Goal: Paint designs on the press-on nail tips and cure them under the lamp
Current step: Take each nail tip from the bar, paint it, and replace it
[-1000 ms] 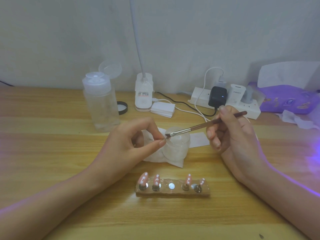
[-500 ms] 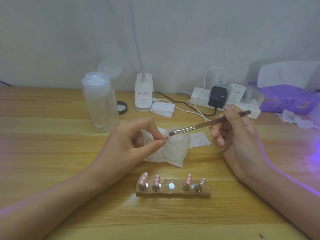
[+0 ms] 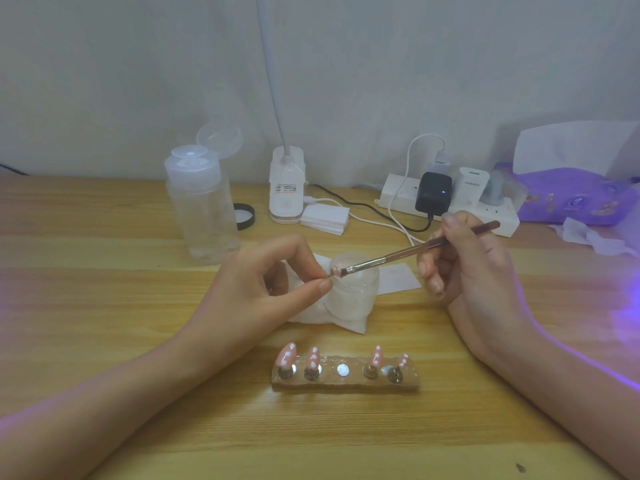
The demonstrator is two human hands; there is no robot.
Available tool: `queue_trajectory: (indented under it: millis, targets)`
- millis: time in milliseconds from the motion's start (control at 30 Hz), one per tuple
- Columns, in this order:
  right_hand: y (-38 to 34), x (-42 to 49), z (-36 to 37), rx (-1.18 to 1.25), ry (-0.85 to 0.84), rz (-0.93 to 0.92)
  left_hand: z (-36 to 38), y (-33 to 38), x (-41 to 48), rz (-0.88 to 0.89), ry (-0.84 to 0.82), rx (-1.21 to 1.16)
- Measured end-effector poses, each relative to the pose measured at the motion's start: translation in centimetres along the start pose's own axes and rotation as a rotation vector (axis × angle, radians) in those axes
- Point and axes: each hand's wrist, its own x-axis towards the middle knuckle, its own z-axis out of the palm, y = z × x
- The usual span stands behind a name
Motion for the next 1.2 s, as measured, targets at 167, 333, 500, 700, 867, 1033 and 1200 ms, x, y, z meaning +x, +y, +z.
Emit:
queue_trajectory:
  millis: [167,333,500,700,867,1033,1200]
  targets:
    - [-0.2,-0.1,0.2,0.058,-0.027,-0.029,0.0,0.0,0.0,-0.006,-0.004,-0.013]
    - [0.0,0.0,0.1,-0.020,0.011,0.007,-0.1,-0.1,0.0,-0.017,-0.021,-0.017]
    - [-0.2,0.3,0.1,0.042,0.055,0.038,-0.5,-0.1,0.3,-0.186,0.114,-0.214]
    - [-0.1,0.5,-0.1,0.104,0.091,0.085,-3.3,2.8,1.5,-0.208,0.274,-0.317]
    - [0.0,0.5,-0.2,0.127,0.092,0.078,-3.3,6.2,0.3,-0.013,0.091,-0.318]
    - [-0.1,0.3,-0.1,0.114,0.085,0.072,-0.9,5.8,-3.1,0.052,-0.134,0.028]
    - [0.0,0.4,0.0,0.119,0.104,0.075,0.7,4.5,-4.4,-0.032,-0.191,0.209]
